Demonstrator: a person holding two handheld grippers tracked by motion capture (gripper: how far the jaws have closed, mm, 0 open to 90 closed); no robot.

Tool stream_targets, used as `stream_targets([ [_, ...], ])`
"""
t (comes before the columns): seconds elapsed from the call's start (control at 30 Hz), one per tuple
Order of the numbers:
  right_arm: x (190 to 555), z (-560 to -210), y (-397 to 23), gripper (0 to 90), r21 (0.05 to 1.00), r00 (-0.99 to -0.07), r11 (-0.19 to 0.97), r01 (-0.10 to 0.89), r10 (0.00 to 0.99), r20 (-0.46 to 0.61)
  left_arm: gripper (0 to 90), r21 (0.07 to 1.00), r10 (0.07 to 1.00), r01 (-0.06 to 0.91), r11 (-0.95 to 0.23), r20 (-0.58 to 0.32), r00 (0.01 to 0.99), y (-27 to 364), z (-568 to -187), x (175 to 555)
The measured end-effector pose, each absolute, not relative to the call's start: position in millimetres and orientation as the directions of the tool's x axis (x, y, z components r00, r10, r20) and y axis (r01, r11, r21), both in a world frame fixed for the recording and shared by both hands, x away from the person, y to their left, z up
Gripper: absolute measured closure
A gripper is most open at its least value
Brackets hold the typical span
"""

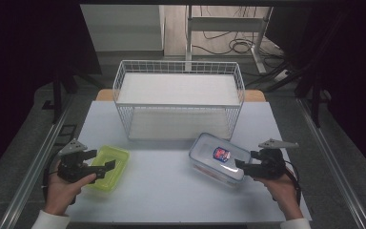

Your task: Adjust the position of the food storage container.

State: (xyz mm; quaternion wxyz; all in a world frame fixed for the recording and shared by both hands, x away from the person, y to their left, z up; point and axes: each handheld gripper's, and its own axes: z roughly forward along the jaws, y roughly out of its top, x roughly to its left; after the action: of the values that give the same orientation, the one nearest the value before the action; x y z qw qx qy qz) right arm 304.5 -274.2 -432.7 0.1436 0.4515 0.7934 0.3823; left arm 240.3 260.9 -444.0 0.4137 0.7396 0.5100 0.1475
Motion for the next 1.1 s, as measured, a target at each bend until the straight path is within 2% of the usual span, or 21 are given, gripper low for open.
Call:
stream_targets([
  [0.1, 313, -428, -270, 32.5, 0.724, -0.562, 0.315, 0.614, 0.818, 0.121, 15.2, 0.762, 0.878, 0.634, -0.135, -0.205, 0.433, 261, -444, 240],
  [0.47, 341, -412, -254, 41.1, 0.685, -0.573, 0.356, 0.635, 0.813, 0.109, 15.2, 0.755, 0.877, 0.641, -0.140, -0.206, 0.434, 259, -445, 240],
  [0.77, 381, -417, -225, 69.4, 0.629, -0.589, 0.430, 0.648, 0.807, 0.055, 15.2, 0.748, 0.876, 0.647, -0.147, -0.205, 0.437, 259, -449, 241],
  [0.8, 381, -417, -225, 69.4, 0.629, -0.589, 0.430, 0.648, 0.807, 0.055, 15.2, 0.748, 0.876, 0.647, -0.147, -0.205, 0.437, 259, -449, 241],
  [0.83, 387, -419, -222, 75.3, 0.628, -0.590, 0.441, 0.642, 0.807, 0.036, 15.2, 0.748, 0.876, 0.647, -0.147, -0.206, 0.437, 259, -449, 241],
  [0.87, 387, -419, -222, 75.3, 0.628, -0.590, 0.441, 0.642, 0.807, 0.036, 15.2, 0.748, 0.876, 0.647, -0.147, -0.206, 0.437, 259, -449, 241],
  [0.9, 393, -421, -219, 82.2, 0.622, -0.595, 0.456, 0.637, 0.803, 0.020, 15.2, 0.747, 0.877, 0.649, -0.144, -0.207, 0.434, 260, -450, 242],
  [0.97, 399, -423, -217, 88.9, 0.616, -0.607, 0.468, 0.633, 0.794, 0.021, 15.1, 0.746, 0.877, 0.650, -0.144, -0.207, 0.433, 260, -451, 242],
  [1.1, 406, -427, -209, 89.4, 0.600, -0.611, 0.496, 0.628, 0.792, -0.015, 15.4, 0.753, 0.880, 0.642, -0.147, -0.197, 0.433, 260, -451, 241],
])
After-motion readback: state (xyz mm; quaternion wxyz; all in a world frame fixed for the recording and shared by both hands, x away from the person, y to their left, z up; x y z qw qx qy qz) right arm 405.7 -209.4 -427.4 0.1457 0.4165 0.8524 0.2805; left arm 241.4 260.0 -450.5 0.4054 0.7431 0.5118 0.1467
